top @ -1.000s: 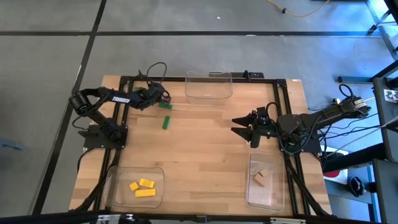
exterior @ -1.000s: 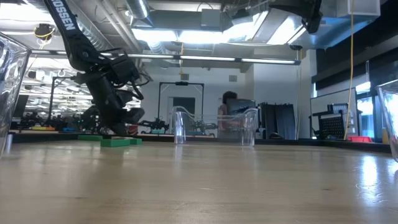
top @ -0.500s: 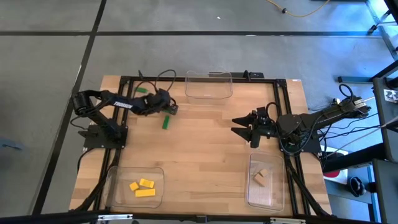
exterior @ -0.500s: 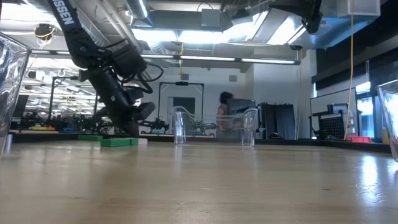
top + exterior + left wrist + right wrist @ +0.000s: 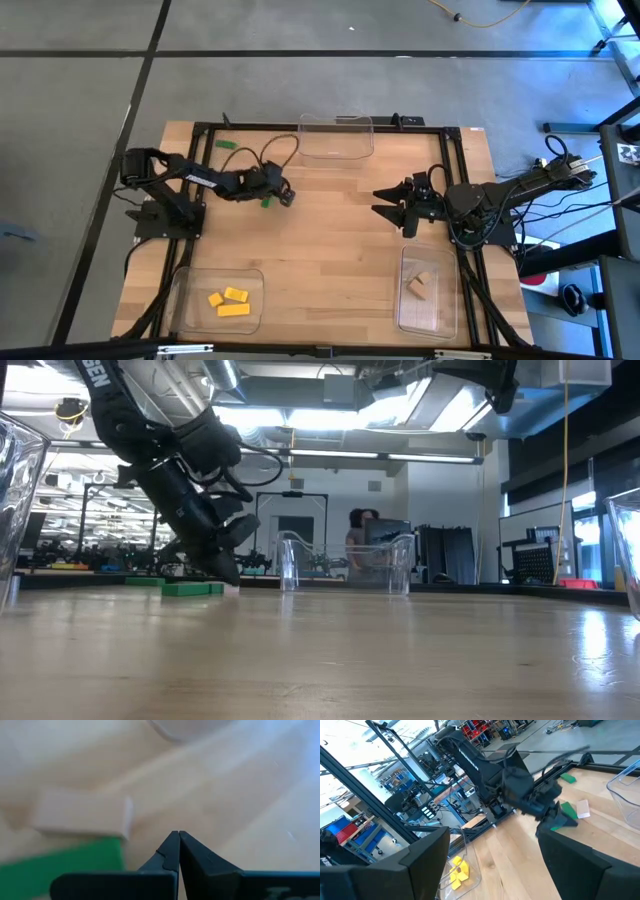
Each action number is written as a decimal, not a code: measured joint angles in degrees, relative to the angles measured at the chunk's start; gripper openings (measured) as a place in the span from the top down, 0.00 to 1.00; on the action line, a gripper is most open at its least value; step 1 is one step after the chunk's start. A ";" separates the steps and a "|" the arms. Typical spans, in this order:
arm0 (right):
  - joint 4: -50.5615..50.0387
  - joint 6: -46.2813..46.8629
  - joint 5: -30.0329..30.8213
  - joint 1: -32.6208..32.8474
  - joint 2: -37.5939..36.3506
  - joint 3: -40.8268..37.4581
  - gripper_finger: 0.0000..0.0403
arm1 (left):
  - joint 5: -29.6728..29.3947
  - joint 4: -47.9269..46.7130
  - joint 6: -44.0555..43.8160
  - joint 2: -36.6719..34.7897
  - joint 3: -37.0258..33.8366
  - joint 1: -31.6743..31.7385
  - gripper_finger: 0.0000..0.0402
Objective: Sort & place blocks by color
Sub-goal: Put the light brown block into bottom right transparent the bin
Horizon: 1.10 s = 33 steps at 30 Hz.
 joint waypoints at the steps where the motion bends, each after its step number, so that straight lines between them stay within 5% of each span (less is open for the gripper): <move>1: 0.02 0.00 0.02 0.00 0.00 0.00 0.24 | 0.03 0.03 -1.06 0.57 -0.01 -1.01 1.00; 6: 0.02 0.00 0.01 0.01 0.00 0.00 0.24 | -0.19 -0.27 -2.67 0.09 0.91 -3.27 1.00; 13: 0.02 0.22 0.02 0.00 0.00 0.00 0.24 | -8.49 -3.16 -5.70 -5.21 3.04 3.90 1.00; 18: 0.02 0.22 0.02 0.00 0.00 0.00 0.24 | -4.16 -9.39 -10.48 -1.69 2.96 7.36 1.00; 33: 0.02 0.04 1.58 0.02 0.00 0.00 0.24 | 0.87 -0.16 -8.78 3.14 3.14 2.86 1.00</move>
